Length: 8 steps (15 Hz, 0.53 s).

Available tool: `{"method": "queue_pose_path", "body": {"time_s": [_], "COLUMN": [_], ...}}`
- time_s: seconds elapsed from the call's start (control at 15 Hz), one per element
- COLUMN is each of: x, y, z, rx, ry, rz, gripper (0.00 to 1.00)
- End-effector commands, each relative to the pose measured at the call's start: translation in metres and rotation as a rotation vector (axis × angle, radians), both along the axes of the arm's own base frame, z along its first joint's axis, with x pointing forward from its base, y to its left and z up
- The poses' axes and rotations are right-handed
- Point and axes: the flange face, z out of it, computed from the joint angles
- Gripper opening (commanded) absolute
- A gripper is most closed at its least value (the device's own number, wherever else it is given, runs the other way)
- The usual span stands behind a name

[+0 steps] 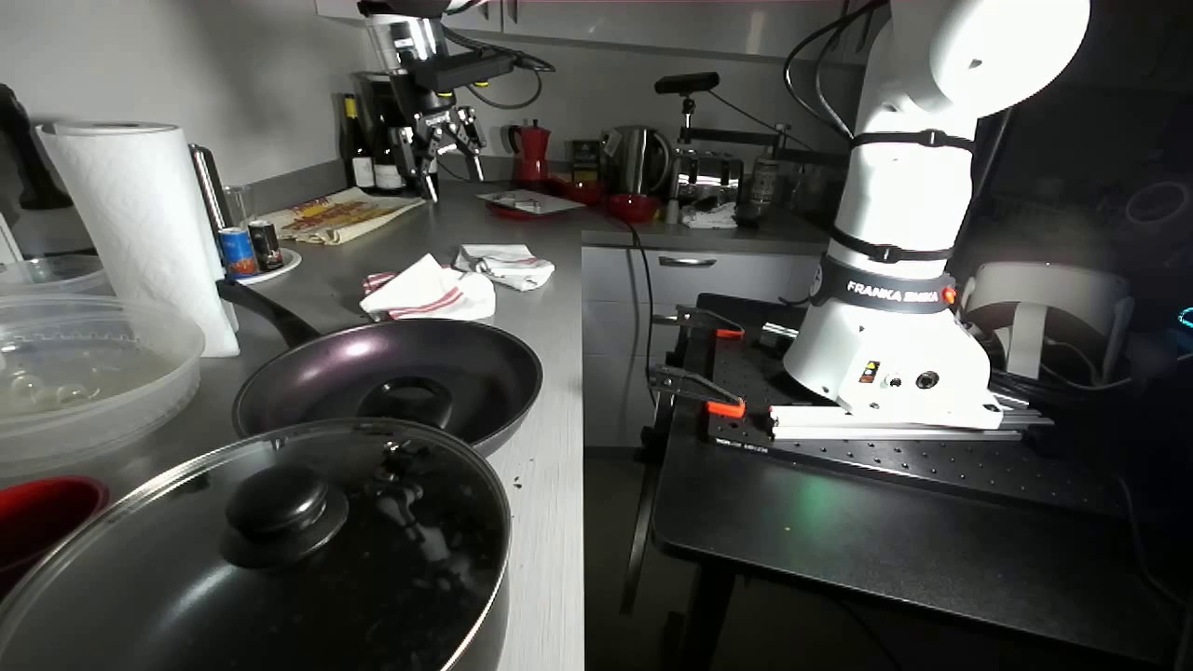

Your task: Use the towel to wipe the pan

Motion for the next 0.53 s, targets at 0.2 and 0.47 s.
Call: {"method": "queue_pose_path", "body": {"time_s": [0.2, 0.47], "x": [-0.002, 0.002], "y": [-0.064, -0.098], "z": [0.017, 0.005], "rx": [-0.229, -0.259], "ry": [0.023, 0.044], "rz": [0.175, 0.289], "gripper": [1.00, 1.00]}}
